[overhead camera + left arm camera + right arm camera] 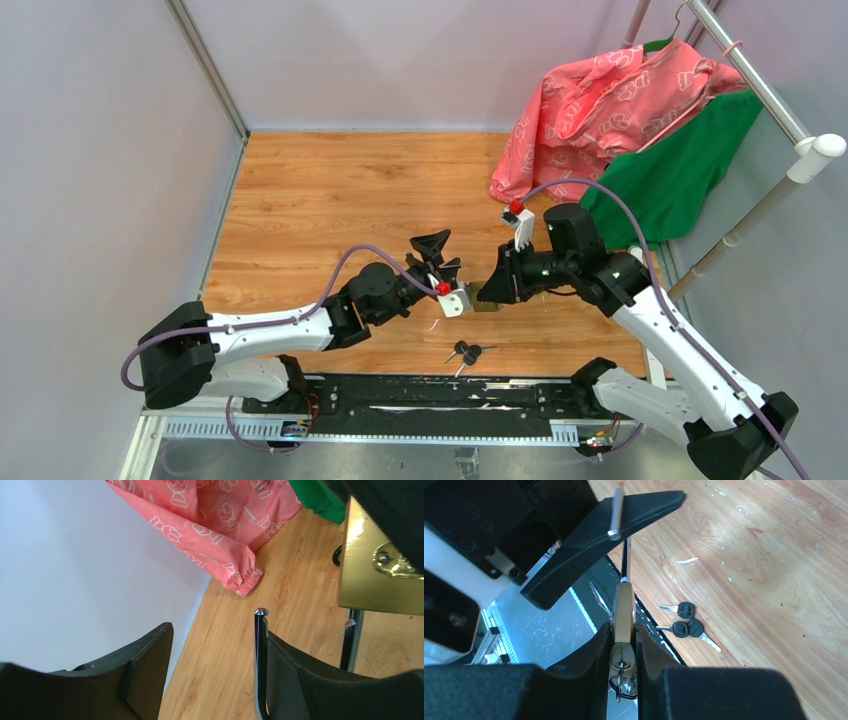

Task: Unlock with the key

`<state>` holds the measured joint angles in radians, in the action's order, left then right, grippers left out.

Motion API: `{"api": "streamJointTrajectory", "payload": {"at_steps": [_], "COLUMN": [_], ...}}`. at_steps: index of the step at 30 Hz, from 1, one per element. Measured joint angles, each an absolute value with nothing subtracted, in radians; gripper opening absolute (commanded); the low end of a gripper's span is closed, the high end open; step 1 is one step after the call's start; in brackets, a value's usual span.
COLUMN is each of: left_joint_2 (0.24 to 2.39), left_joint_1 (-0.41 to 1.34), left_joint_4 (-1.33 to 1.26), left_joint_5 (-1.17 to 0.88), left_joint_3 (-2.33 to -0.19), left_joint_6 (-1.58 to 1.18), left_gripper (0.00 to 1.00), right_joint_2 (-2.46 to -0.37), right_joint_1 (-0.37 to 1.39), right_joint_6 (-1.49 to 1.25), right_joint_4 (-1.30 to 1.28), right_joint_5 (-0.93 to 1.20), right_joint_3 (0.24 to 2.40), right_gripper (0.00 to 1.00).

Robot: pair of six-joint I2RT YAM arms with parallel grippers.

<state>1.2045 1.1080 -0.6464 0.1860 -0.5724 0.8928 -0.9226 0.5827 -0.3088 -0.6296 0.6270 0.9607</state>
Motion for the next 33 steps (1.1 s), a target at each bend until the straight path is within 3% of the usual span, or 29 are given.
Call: {"api": "streamJointTrajectory", "payload": {"at_steps": [8, 11, 18, 25, 33], "left_joint_2": [1.208, 1.179, 0.987, 0.842, 0.733], "left_joint_1": [1.083, 1.077, 1.074, 1.074, 1.074], "left_joint_4": [-0.640, -0.602, -0.476, -0.415, -0.164], "left_joint_5": [0.107, 0.070, -0.035, 0.016, 0.261], "left_joint_3": [-0.579, -0.578, -0.572, -0.572, -0.641], "left_joint_6": [0.846, 0.828, 0.759, 0.563, 0.305], "left_gripper": [0.69, 0.81, 1.00, 1.00, 1.00], "right_joint_2": [-0.895, -0.893, -0.900, -0.941, -1.013], "right_joint_1": [0.582, 0.583, 0.582, 0.582, 0.582], "right_joint_6": [-0.288, -0.288, -0.304, -0.343, -0.389], "right_joint_4": [-0.623, -0.630, -0.621, -0.591, -0.478], "right_joint_5": [0.662, 0.645, 0.536, 0.444, 0.425], "right_joint_3": [0.957, 0.957, 0.937, 0.889, 0.853], "right_gripper": [0.00, 0.00, 0.00, 0.00, 0.00]}}
